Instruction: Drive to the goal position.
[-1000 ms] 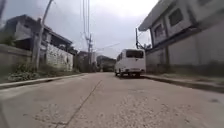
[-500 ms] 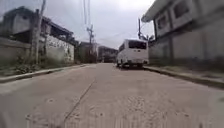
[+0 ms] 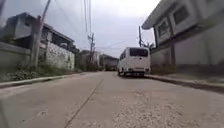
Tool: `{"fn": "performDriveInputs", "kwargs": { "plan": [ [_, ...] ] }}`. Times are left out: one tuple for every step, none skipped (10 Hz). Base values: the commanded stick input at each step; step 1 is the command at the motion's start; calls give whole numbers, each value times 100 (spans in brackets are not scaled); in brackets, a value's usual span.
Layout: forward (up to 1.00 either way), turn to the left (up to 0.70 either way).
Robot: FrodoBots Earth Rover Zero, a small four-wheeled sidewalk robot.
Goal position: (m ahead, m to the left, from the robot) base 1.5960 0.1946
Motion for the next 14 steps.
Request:
{"fn": "performDriveInputs", "kwargs": {
  "plan": [
    [50,0],
    [50,0],
    [50,0],
    [50,0],
    [50,0],
    [50,0],
    [50,0],
    [50,0],
    [50,0],
    [50,0],
    [50,0],
    [50,0],
    [50,0],
    [50,0]
  ]
}}
